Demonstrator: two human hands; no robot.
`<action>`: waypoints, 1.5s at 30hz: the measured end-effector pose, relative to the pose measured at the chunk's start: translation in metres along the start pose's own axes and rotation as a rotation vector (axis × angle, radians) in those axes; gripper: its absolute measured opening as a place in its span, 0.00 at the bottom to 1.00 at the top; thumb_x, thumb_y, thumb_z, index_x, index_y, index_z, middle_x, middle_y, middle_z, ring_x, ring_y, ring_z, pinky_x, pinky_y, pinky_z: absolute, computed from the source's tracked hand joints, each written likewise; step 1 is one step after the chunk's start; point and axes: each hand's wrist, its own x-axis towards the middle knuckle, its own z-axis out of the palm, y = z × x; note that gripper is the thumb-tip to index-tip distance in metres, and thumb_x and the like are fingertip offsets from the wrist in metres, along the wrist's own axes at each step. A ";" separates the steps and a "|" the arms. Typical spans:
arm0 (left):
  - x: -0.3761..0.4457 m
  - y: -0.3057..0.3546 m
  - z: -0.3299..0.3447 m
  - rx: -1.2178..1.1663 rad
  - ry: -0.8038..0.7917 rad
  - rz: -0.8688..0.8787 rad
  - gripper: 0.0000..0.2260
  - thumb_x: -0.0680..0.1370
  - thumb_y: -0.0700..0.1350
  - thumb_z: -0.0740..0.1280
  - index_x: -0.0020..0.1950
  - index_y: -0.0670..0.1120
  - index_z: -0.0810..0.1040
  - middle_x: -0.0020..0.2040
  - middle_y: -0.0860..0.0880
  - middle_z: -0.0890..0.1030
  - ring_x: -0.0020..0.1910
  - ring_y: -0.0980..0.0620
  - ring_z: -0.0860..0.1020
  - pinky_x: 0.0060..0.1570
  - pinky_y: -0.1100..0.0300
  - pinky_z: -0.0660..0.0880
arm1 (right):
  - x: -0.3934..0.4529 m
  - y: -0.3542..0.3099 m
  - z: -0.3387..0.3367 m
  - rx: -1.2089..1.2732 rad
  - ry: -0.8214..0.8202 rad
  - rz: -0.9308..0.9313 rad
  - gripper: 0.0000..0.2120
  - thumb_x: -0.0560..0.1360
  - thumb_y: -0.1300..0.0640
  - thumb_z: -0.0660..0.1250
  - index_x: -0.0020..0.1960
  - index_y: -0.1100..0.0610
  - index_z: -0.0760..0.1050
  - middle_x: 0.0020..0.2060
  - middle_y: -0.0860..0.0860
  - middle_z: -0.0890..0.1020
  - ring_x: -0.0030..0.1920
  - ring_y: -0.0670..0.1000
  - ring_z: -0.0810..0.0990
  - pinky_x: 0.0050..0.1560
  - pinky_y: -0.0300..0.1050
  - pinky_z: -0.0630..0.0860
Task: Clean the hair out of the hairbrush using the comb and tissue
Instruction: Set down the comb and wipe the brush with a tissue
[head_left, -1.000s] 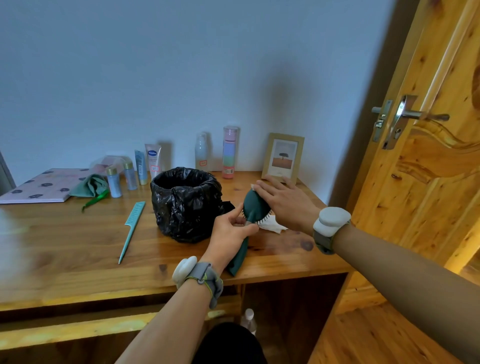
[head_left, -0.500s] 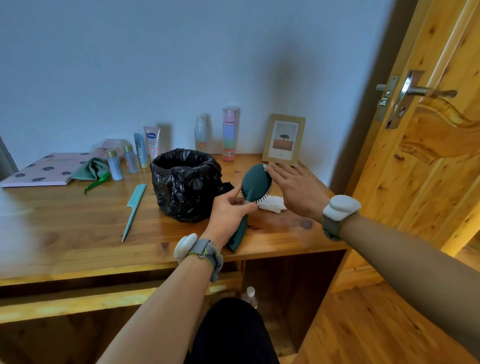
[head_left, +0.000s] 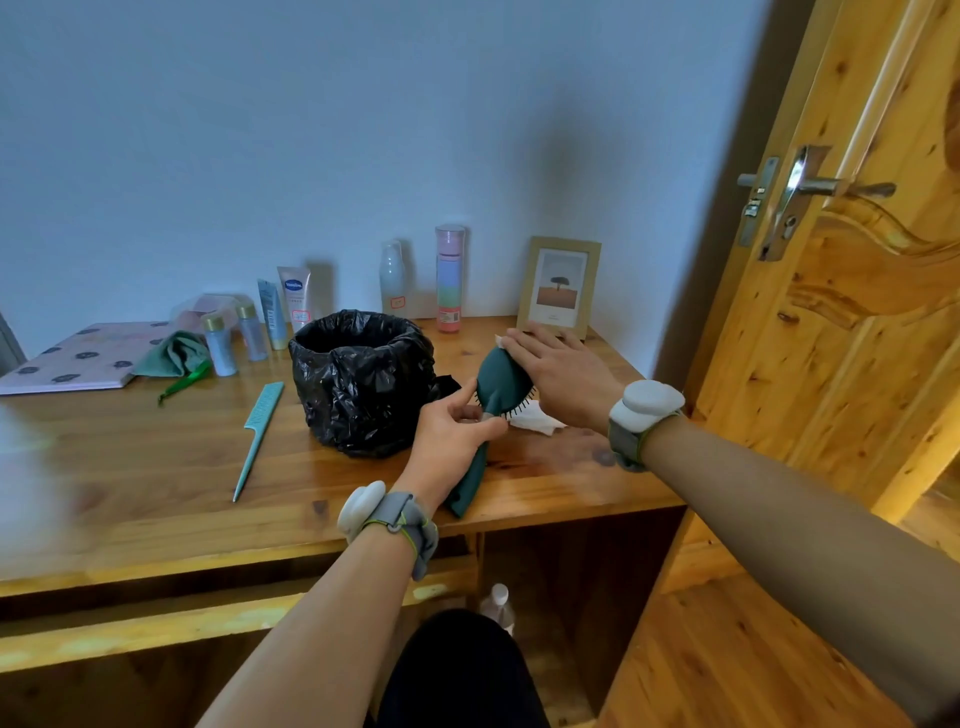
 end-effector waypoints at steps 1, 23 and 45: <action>0.000 0.000 0.000 -0.001 0.001 -0.005 0.35 0.72 0.38 0.76 0.76 0.45 0.66 0.43 0.48 0.81 0.39 0.59 0.78 0.40 0.70 0.75 | 0.002 -0.001 -0.001 0.008 -0.009 0.014 0.36 0.77 0.67 0.56 0.81 0.53 0.47 0.80 0.51 0.52 0.80 0.53 0.46 0.78 0.57 0.49; 0.000 -0.002 -0.003 -0.012 0.007 0.002 0.35 0.72 0.38 0.76 0.76 0.47 0.67 0.41 0.50 0.81 0.35 0.61 0.78 0.38 0.68 0.74 | 0.007 0.007 0.006 0.164 -0.029 0.036 0.39 0.76 0.69 0.55 0.81 0.52 0.44 0.81 0.48 0.48 0.80 0.50 0.44 0.79 0.56 0.47; -0.007 0.010 0.000 0.035 0.054 0.063 0.33 0.71 0.37 0.75 0.74 0.49 0.70 0.33 0.60 0.80 0.34 0.60 0.76 0.36 0.70 0.74 | -0.014 -0.013 0.001 0.138 0.122 -0.026 0.37 0.77 0.67 0.55 0.81 0.53 0.44 0.81 0.49 0.47 0.80 0.51 0.41 0.79 0.55 0.44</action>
